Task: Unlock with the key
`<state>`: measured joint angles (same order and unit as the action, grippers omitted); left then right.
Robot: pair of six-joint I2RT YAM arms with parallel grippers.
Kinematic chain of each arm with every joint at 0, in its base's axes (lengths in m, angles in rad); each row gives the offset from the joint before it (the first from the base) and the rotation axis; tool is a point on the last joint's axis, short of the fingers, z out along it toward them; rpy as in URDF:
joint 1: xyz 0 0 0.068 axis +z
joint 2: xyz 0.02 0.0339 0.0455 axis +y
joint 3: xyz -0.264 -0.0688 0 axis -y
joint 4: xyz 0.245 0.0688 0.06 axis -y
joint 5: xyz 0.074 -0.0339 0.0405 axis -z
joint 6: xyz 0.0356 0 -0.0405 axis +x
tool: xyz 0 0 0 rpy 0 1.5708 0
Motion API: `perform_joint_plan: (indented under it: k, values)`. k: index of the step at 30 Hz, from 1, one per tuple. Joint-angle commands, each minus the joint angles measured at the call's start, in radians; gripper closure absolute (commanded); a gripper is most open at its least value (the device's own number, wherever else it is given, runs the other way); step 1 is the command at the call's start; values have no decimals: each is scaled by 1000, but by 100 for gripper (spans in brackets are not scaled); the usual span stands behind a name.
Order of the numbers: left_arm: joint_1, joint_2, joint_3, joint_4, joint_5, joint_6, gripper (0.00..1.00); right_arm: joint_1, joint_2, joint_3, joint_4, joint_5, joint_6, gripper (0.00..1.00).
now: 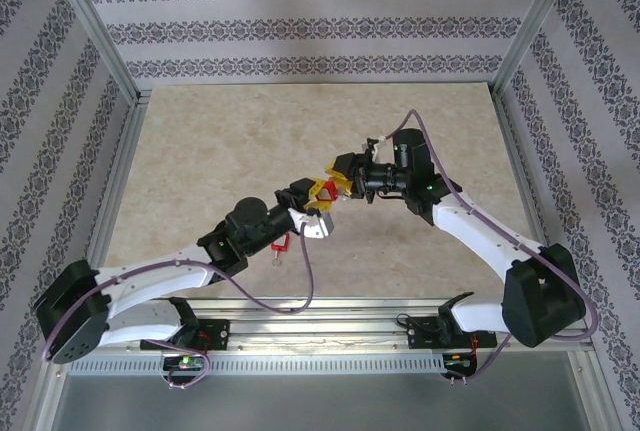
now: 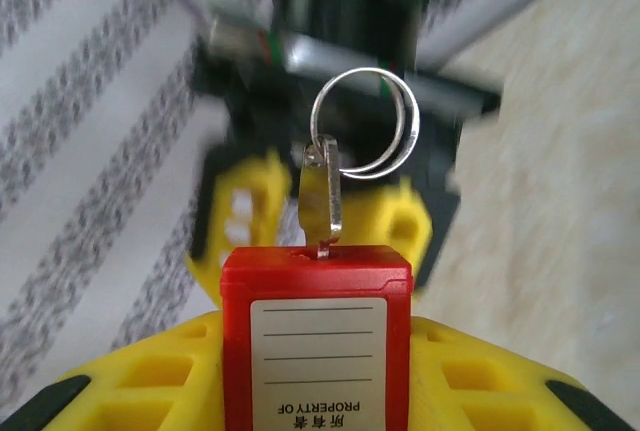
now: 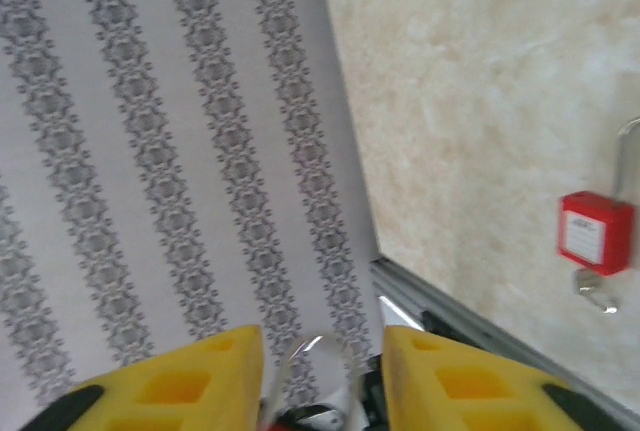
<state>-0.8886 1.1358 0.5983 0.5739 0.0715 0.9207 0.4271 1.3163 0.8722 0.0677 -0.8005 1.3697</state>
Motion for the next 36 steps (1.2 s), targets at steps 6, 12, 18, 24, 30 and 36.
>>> perform_joint_plan:
  k: [6, 12, 18, 24, 30, 36]
  values:
    - [36, -123, 83, -378, 239, -140, 100, -48, -94, 82, -345, 71, -352, 40]
    - [63, -148, 127, -566, 283, -162, 100, -84, -162, 108, -415, 98, -549, 31]
    - [90, -138, 176, -664, 336, -175, 100, 2, -161, 164, -552, 133, -738, 32]
    - [94, -113, 201, -704, 350, -168, 100, 121, -129, 183, -565, 190, -796, 32]
    - [101, -99, 219, -727, 361, -164, 100, 159, -146, 165, -531, 195, -806, 32]
    - [120, -82, 238, -761, 396, -169, 100, 180, -165, 151, -557, 180, -882, 31]
